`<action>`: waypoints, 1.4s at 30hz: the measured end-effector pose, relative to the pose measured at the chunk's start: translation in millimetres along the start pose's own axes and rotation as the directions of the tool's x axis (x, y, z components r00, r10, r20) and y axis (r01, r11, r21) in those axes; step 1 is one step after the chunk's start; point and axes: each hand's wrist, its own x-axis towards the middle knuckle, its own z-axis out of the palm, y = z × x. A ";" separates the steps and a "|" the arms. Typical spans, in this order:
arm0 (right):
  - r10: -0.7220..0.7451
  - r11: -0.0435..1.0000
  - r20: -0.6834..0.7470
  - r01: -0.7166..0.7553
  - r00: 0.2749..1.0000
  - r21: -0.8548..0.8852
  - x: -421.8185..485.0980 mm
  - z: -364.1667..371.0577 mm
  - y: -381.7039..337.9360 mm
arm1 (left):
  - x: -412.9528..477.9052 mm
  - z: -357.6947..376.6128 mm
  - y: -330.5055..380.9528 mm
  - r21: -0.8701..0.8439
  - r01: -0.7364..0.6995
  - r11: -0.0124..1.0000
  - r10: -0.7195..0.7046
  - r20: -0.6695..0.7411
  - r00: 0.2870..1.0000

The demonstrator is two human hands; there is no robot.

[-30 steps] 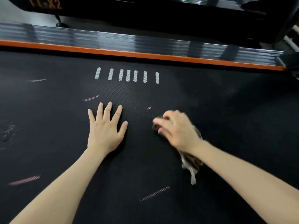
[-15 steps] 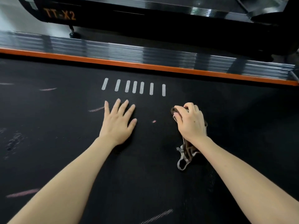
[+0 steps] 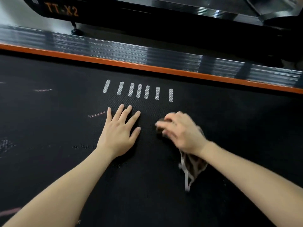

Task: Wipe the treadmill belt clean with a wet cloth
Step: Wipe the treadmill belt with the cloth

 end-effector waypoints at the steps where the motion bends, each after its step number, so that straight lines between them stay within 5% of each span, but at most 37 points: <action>1: 0.085 0.994 -0.046 -0.087 0.995 -0.060 6.6 0.8 22.5 | -0.2 0.7 0.1 0.001 0.000 1.000 0.000 0.003 1.000; 3: 0.359 0.915 -0.136 -0.377 0.923 -0.141 24.3 -1.3 69.6 | 0.2 2.0 -0.5 -0.001 0.008 1.000 -0.008 0.002 1.000; 6: 0.683 0.681 -0.192 -0.710 0.704 -0.181 52.1 3.0 96.1 | 1.0 2.7 -0.4 -0.003 0.013 1.000 -0.013 -0.008 1.000; 7: 0.692 0.673 -0.192 -0.718 0.696 -0.179 61.6 6.6 87.9 | 1.6 2.4 -0.6 -0.004 0.012 1.000 -0.012 -0.005 1.000; 11: 0.350 0.930 -0.119 -0.360 0.929 -0.075 84.8 32.1 28.6 | 2.9 0.9 -0.5 -0.005 0.015 1.000 -0.015 0.002 1.000; 13: 0.254 0.961 -0.061 -0.259 0.965 -0.096 85.8 29.6 29.8 | 1.6 0.7 -0.8 -0.005 0.010 1.000 -0.010 0.004 1.000; 15: 0.302 0.935 -0.097 -0.314 0.948 -0.164 80.4 18.3 53.5 | 0.5 -0.2 -1.2 -0.004 0.011 1.000 -0.011 0.002 1.000; 18: 0.620 0.727 -0.176 -0.644 0.764 -0.238 67.6 4.1 89.2 | 0.8 0.3 -1.1 0.001 0.011 1.000 -0.011 0.011 1.000; 21: 0.730 0.569 -0.211 -0.749 0.650 -0.340 76.9 6.6 93.6 | 1.8 0.1 -0.6 0.014 0.018 1.000 -0.018 0.011 1.000; 23: 0.713 0.596 -0.230 -0.745 0.663 -0.300 88.9 11.6 90.9 | 1.8 0.6 0.1 0.020 0.021 1.000 -0.021 0.011 1.000; 27: 0.523 0.812 -0.164 -0.547 0.836 -0.202 110.4 25.2 83.2 | 2.3 1.3 -0.2 0.015 0.017 1.000 -0.017 0.009 1.000; 30: 0.427 0.884 -0.100 -0.438 0.899 -0.165 113.2 26.2 83.9 | 1.4 -0.1 -1.2 0.004 0.014 1.000 -0.014 0.005 1.000; 33: 0.481 0.842 -0.146 -0.502 0.865 -0.200 86.1 10.4 109.3 | 0.8 -0.3 -1.8 0.004 0.016 1.000 -0.016 0.001 1.000; 38: 0.704 0.614 -0.260 -0.750 0.661 -0.245 46.2 -11.1 134.1 | 1.7 1.5 -0.9 0.014 0.021 1.000 -0.020 -0.006 1.000; 40: 0.702 0.648 -0.227 -0.737 0.675 -0.189 57.7 -4.5 121.9 | 2.3 2.1 0.4 0.011 0.023 1.000 -0.023 -0.008 1.000; 42: 0.627 0.758 -0.153 -0.644 0.764 -0.108 69.3 7.6 99.7 | 2.4 2.8 0.2 0.007 0.026 1.000 -0.026 -0.006 1.000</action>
